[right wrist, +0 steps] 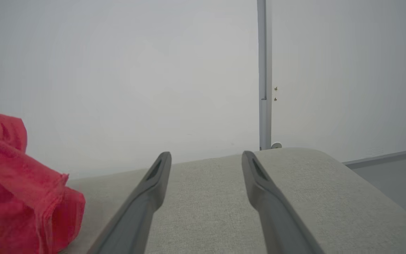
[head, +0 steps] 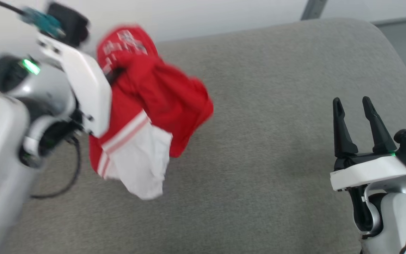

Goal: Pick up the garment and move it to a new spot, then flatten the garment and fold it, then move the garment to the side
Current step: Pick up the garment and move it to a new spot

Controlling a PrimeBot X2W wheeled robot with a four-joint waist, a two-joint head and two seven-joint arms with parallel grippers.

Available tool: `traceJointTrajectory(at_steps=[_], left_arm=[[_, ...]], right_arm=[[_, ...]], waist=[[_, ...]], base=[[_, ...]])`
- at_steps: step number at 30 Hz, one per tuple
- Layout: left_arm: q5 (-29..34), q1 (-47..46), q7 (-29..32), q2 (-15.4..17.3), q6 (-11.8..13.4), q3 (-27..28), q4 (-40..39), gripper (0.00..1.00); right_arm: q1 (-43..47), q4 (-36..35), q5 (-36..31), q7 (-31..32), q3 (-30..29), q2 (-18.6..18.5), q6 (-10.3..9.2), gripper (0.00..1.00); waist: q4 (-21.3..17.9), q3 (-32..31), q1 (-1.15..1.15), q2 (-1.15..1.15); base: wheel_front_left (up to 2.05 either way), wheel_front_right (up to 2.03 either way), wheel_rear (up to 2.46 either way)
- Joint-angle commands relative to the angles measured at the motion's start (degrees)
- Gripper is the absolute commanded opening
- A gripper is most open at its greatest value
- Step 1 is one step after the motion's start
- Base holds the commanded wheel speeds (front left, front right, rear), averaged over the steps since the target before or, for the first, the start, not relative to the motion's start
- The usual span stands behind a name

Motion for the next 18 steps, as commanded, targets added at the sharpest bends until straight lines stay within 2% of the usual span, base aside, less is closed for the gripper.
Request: traceJointTrajectory(at_steps=[1, 11, 18], left_arm=[[-0.1, 1.6, 0.4, -1.0, 0.0, -1.2, 1.2, 0.00], [0.2, 5.2, 1.9, -3.6, -1.4, -6.3, 11.9, 0.00], [1.5, 4.9, 1.0, -5.1, -3.9, -9.0, 21.1, 0.00]], right_arm=[[-0.8, 0.4, 0.1, -0.8, 0.3, 0.3, 0.00, 1.00], [-2.9, 2.8, 0.8, -2.9, 2.9, 1.1, 0.00, 1.00], [-4.3, 4.4, 1.3, -4.2, 4.7, 1.3, 0.00, 1.00]], waist=[[-1.8, 1.4, 0.00, 0.00], [-6.4, 4.6, 0.00, 0.00], [-8.1, 6.5, 0.00, 0.00]], base=[[0.00, 0.00, 0.00], [0.00, 0.00, 0.00], [0.00, 0.00, 0.00]])
